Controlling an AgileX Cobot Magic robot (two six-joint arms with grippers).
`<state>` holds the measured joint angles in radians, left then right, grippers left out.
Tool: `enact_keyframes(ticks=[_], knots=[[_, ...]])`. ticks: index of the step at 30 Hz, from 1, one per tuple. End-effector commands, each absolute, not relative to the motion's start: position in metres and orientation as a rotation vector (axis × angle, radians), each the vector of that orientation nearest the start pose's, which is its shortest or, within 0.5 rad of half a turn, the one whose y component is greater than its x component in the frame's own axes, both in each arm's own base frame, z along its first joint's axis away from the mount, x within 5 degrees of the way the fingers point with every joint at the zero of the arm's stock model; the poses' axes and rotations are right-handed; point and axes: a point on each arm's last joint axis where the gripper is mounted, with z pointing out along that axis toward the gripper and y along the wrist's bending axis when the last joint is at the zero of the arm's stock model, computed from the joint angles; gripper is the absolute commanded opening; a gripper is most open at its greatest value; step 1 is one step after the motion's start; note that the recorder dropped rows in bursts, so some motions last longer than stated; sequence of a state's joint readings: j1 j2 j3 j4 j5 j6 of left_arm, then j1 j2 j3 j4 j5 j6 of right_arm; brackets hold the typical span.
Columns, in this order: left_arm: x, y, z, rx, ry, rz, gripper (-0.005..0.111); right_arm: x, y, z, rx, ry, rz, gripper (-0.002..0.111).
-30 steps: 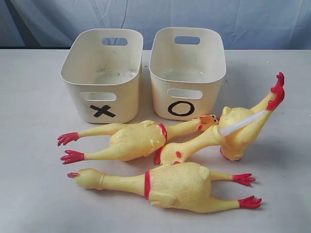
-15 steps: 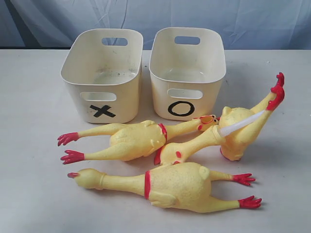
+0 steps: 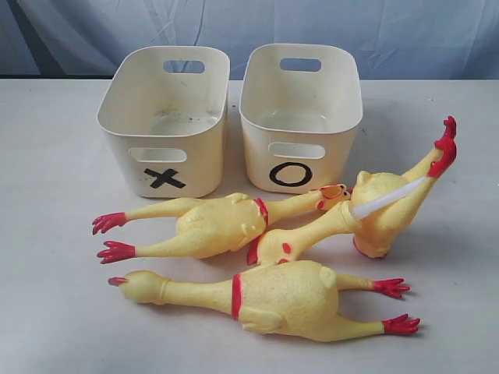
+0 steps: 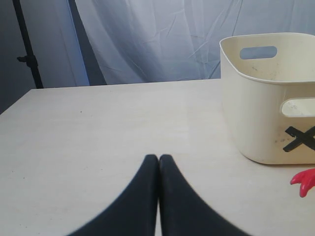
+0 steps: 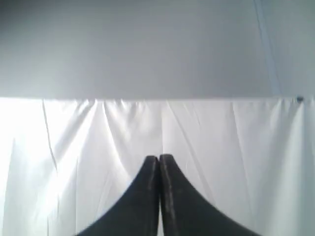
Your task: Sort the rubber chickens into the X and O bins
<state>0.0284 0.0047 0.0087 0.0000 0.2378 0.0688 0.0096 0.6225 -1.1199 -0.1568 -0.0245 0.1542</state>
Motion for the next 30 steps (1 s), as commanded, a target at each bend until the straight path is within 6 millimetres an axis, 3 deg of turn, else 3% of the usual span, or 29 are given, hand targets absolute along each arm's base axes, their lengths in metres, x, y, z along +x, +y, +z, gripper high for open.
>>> enact_keyframes(ticks=[1,6,10,13,15,16,17,18,19,20,21,22,23,25,27,29,30], knots=[[0.056,0.001,0.192,0.029,1.714,0.061,0.000,0.123,0.000,0.528,0.036,1.392,0.023,0.000],[0.056,0.001,0.192,0.029,1.714,0.061,0.000,0.178,0.005,0.474,0.023,1.959,0.010,0.000],[0.056,0.001,0.192,0.029,1.714,0.061,0.000,0.224,0.025,0.430,-0.055,2.152,0.095,0.000],[0.056,0.001,0.192,0.029,1.714,0.061,0.000,0.247,0.054,0.408,-0.130,2.254,0.313,0.000],[0.056,0.001,0.192,0.029,1.714,0.061,0.000,0.255,0.095,0.388,-0.375,2.336,0.604,0.000],[0.056,0.001,0.192,0.029,1.714,0.061,0.000,0.253,0.122,0.374,-0.636,2.360,0.781,0.000],[0.056,0.001,0.192,0.029,1.714,0.061,0.000,0.250,0.137,0.367,-0.800,2.348,0.857,0.000],[0.056,0.001,0.192,0.029,1.714,0.061,0.000,0.240,0.160,0.354,-1.116,2.308,0.936,0.000],[0.056,0.001,0.192,0.029,1.714,0.061,0.000,0.234,0.173,0.347,-1.284,2.261,0.947,0.000],[0.056,0.001,0.192,0.029,1.714,0.061,0.000,0.225,0.199,0.334,-1.462,2.209,0.970,0.000],[0.056,0.001,0.192,0.029,1.714,0.061,0.000,0.218,0.213,0.327,-1.536,2.204,0.984,0.000],[0.056,0.001,0.192,0.029,1.714,0.061,0.000,0.200,0.236,0.312,-1.734,2.185,0.916,-0.001],[0.056,0.001,0.192,0.029,1.714,0.061,0.000,0.179,0.251,0.295,-1.970,2.145,0.743,-0.001],[0.056,0.001,0.192,0.029,1.714,0.061,0.000,0.150,0.278,0.268,-2.137,2.077,0.272,-0.001],[0.056,0.001,0.192,0.029,1.714,0.061,0.000,0.132,0.296,0.251,-2.093,1.962,-0.212,-0.001],[0.056,0.001,0.192,0.029,1.714,0.061,0.000,0.114,0.305,0.236,-1.919,1.978,-0.462,-0.001],[0.056,0.001,0.192,0.029,1.714,0.061,0.000,0.106,0.305,0.227,-1.942,1.971,-0.532,-0.001]])
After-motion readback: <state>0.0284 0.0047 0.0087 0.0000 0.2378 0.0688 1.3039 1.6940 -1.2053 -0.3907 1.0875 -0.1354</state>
